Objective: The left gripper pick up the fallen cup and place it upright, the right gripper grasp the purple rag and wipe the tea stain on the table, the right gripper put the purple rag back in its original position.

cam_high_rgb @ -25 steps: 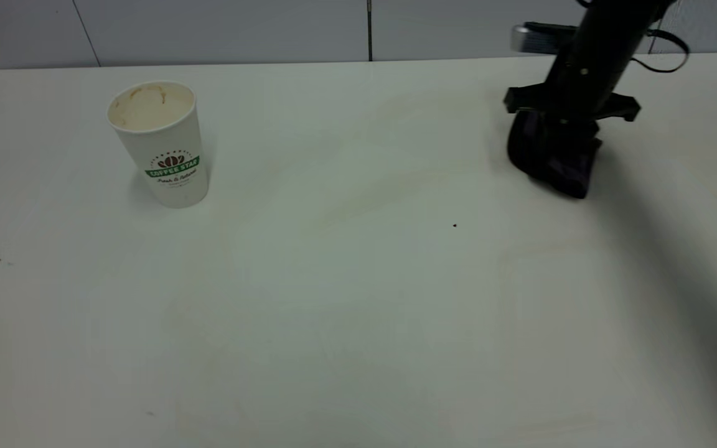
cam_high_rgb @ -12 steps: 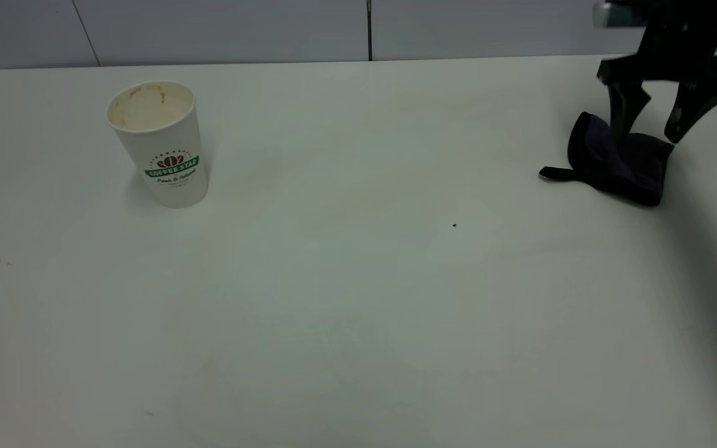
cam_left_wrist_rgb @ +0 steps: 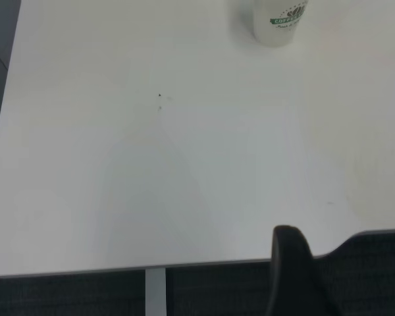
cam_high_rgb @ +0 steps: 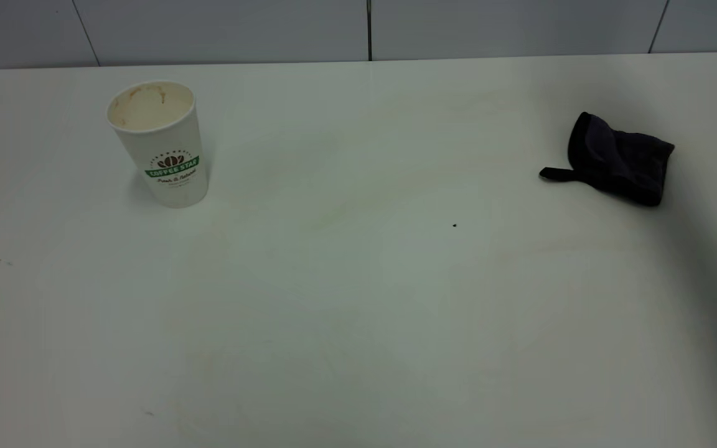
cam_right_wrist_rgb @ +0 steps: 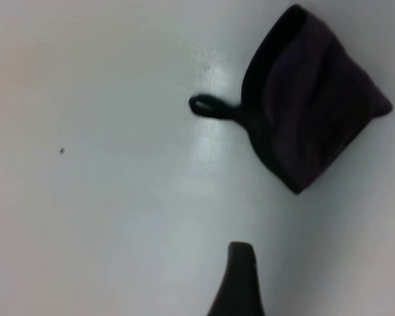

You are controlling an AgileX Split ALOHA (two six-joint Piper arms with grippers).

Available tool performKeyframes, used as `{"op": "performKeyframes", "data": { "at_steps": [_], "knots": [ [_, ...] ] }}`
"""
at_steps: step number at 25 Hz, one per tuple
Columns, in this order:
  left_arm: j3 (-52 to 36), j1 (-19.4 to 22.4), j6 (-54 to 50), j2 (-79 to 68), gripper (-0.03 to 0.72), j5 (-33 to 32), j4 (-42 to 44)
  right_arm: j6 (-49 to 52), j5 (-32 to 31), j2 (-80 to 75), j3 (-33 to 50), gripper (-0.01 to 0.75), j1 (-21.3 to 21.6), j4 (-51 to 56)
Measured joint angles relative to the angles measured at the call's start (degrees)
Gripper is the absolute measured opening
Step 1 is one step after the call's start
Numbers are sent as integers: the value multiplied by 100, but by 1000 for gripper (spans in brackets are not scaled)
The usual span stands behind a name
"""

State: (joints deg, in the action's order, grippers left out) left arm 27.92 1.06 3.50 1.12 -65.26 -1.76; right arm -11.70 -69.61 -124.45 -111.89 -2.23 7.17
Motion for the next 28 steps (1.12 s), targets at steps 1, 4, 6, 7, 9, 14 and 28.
{"op": "performKeyframes", "data": {
  "at_steps": [1, 4, 6, 7, 9, 14, 28],
  "knots": [
    [0, 0, 0, 0, 433, 0, 0, -9, 0, 394, 300, 722, -39, -11],
    [0, 0, 0, 0, 433, 0, 0, -31, -31, 1597, 1312, 718, -96, -64],
    [0, 0, -5, 0, 433, 0, 0, -44, -45, 2482, 1856, 714, -96, -110],
    [0, 0, -5, 0, 433, 0, 0, -44, -50, 2846, 2134, 712, -96, -152],
    [0, 0, -5, 0, 433, 0, 0, -44, -68, 3678, 2629, 709, -96, -281],
    [0, 0, -5, 0, 433, 0, 0, 96, -108, 5534, 4092, 696, -96, -385],
    [0, 0, 0, 0, 433, 0, 0, 834, 627, 10791, 7692, 675, -96, -637]
  ]
}}
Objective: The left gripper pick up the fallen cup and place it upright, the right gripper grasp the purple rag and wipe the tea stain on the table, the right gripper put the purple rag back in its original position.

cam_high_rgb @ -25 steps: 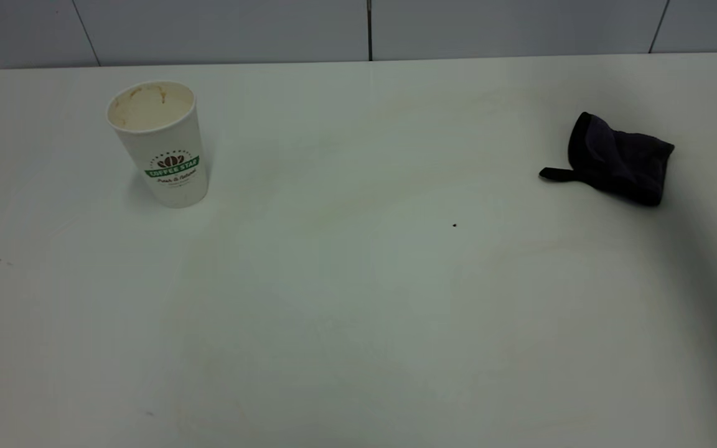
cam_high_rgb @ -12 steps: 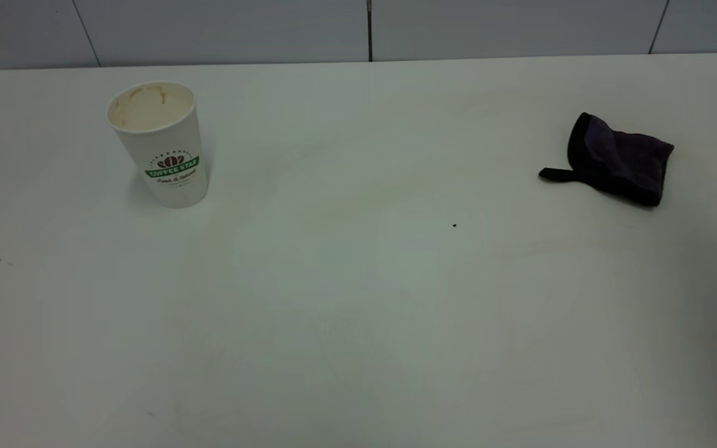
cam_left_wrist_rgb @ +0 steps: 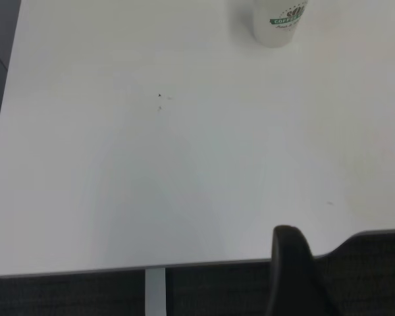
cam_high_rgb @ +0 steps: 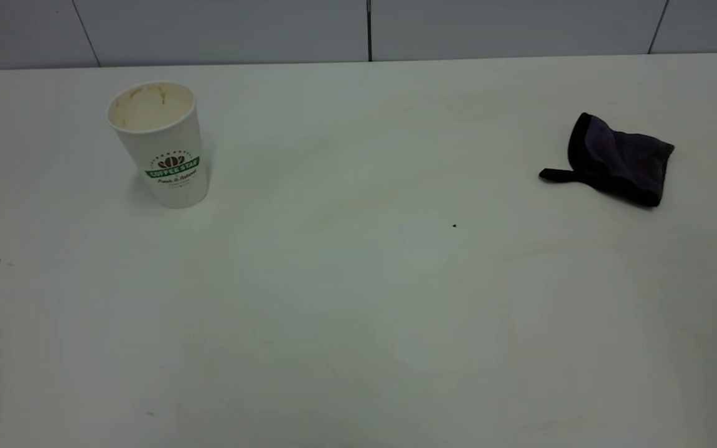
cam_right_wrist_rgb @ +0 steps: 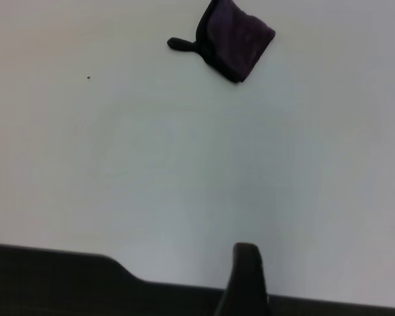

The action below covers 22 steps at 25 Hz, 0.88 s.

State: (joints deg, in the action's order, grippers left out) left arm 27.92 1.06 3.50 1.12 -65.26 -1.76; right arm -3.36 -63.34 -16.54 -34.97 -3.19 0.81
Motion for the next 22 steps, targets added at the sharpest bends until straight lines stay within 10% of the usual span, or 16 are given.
{"op": "performKeyframes", "data": {
  "at_steps": [22],
  "knots": [
    [0, 0, 0, 0, 433, 0, 0, 6, -74, 695, 771, 571, 0, 142]
  ]
}}
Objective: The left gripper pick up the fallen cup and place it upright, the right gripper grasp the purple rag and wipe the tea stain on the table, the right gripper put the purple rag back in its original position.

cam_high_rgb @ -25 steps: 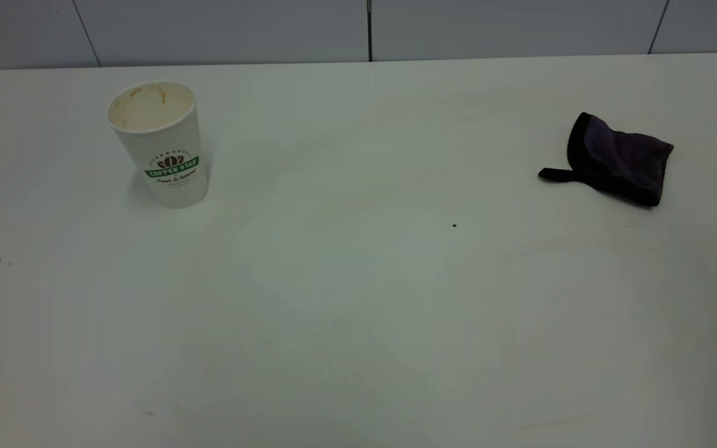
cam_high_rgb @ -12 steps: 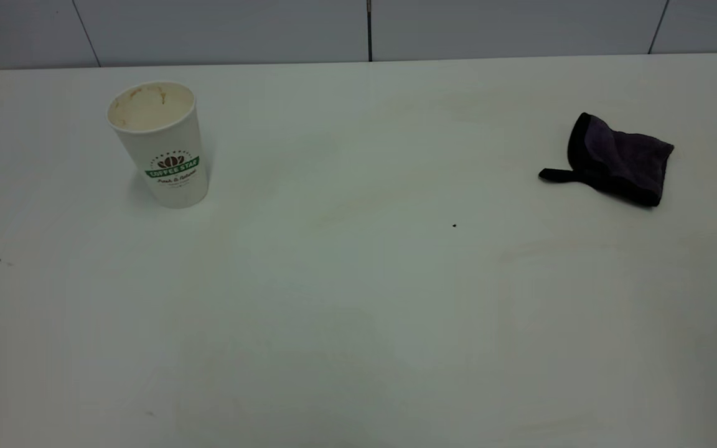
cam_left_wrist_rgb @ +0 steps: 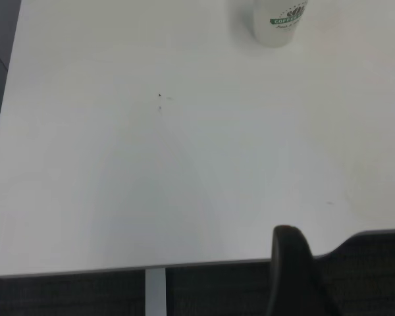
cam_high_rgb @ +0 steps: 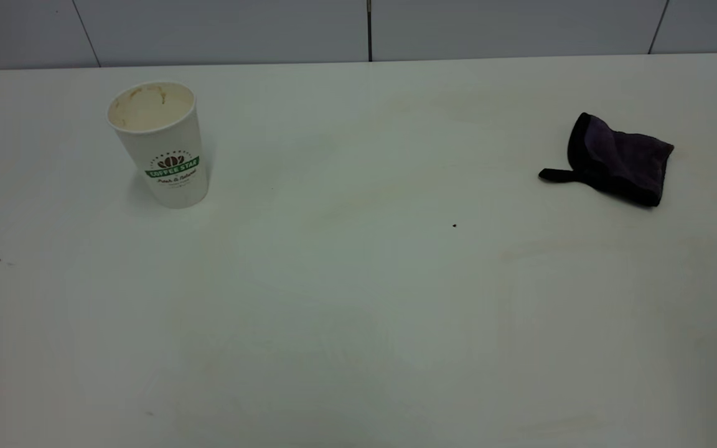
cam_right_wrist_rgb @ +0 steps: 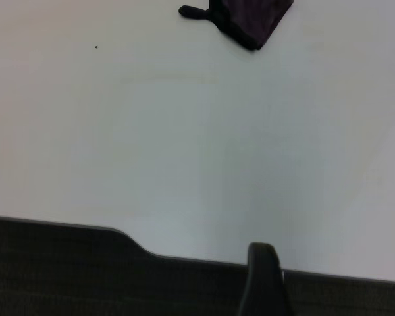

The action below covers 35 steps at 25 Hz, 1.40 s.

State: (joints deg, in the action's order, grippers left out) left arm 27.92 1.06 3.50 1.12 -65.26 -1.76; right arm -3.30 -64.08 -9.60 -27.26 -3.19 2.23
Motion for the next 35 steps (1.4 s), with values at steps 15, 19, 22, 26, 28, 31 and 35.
{"op": "performKeyframes", "data": {
  "at_steps": [15, 19, 22, 26, 28, 31, 35],
  "knots": [
    [0, 0, 0, 0, 433, 0, 0, -5, 0, 264, 25, 444, 171, 29],
    [0, 0, 0, 0, 433, 0, 0, -5, 0, 651, 25, 415, 361, -39],
    [0, 0, 0, 0, 433, 0, 0, -9, -5, 909, 25, 397, 399, -80],
    [0, 0, 0, 0, 433, 0, 0, -9, -17, 1052, 25, 374, 399, -82],
    [0, 0, 0, 0, 433, 0, 0, -9, -23, 1052, 25, 364, 399, -82],
    [0, 0, -6, 0, 433, 0, 0, -9, -23, 1052, 25, 349, 399, -82],
    [0, 0, -6, 0, 433, 0, 0, -9, -23, 1052, 25, 334, 399, -82]
  ]
}}
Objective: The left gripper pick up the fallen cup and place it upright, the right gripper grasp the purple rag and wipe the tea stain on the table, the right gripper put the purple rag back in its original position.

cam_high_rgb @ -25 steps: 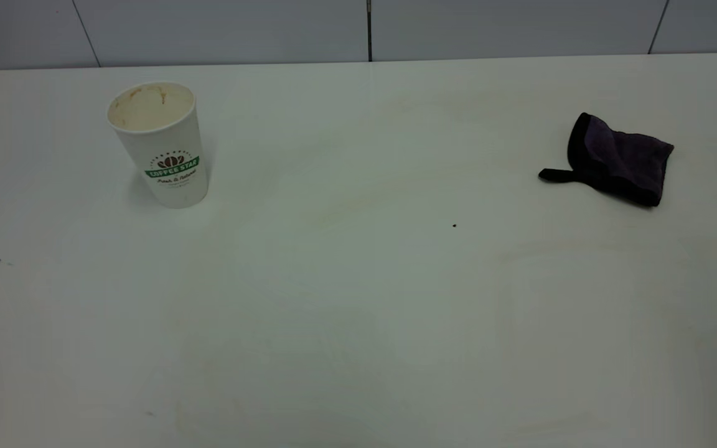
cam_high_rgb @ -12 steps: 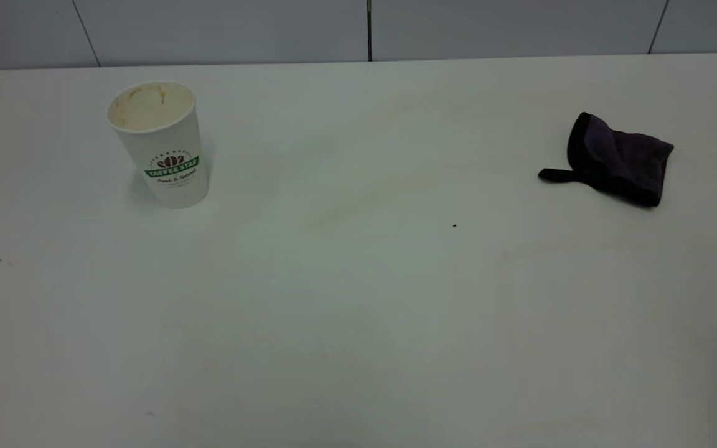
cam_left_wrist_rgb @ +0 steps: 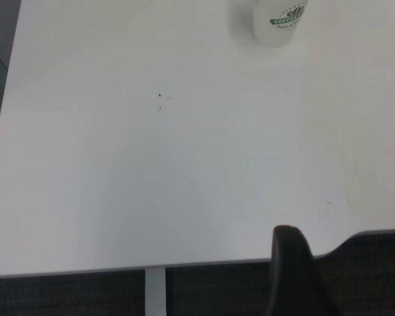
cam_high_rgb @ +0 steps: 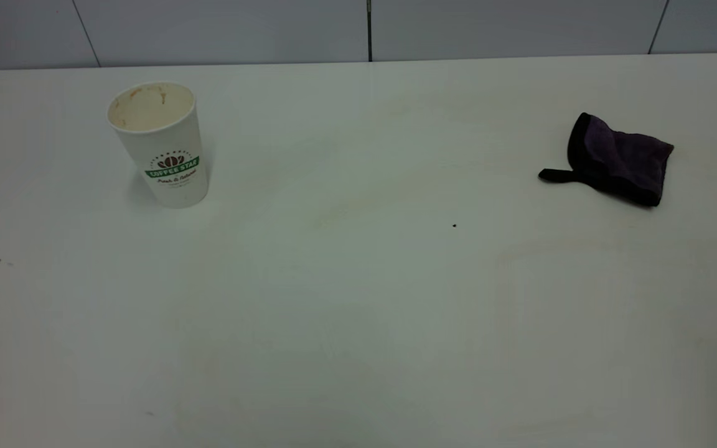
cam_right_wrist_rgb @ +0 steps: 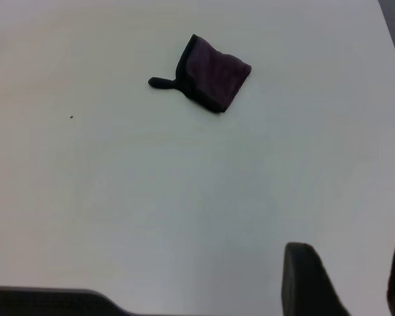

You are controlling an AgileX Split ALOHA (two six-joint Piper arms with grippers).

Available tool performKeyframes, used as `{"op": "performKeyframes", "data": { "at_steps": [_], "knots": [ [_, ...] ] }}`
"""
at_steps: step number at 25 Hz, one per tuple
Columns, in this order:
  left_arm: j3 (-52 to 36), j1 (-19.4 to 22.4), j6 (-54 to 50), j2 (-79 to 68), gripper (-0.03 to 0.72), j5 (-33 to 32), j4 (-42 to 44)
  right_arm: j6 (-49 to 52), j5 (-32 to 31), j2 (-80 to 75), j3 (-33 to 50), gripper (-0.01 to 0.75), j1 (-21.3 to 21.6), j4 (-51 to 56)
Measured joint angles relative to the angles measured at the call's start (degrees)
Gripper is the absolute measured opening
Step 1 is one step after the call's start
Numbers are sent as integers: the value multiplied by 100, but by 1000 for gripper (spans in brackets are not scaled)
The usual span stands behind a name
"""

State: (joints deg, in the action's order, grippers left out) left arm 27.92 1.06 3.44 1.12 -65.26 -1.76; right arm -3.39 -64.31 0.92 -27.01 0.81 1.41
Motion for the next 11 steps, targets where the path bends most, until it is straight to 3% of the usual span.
{"op": "performKeyframes", "data": {
  "at_steps": [11],
  "knots": [
    [0, 0, 5, 0, 433, 0, 0, -8, 0, 0, 0, 311, 0, -5]
  ]
}}
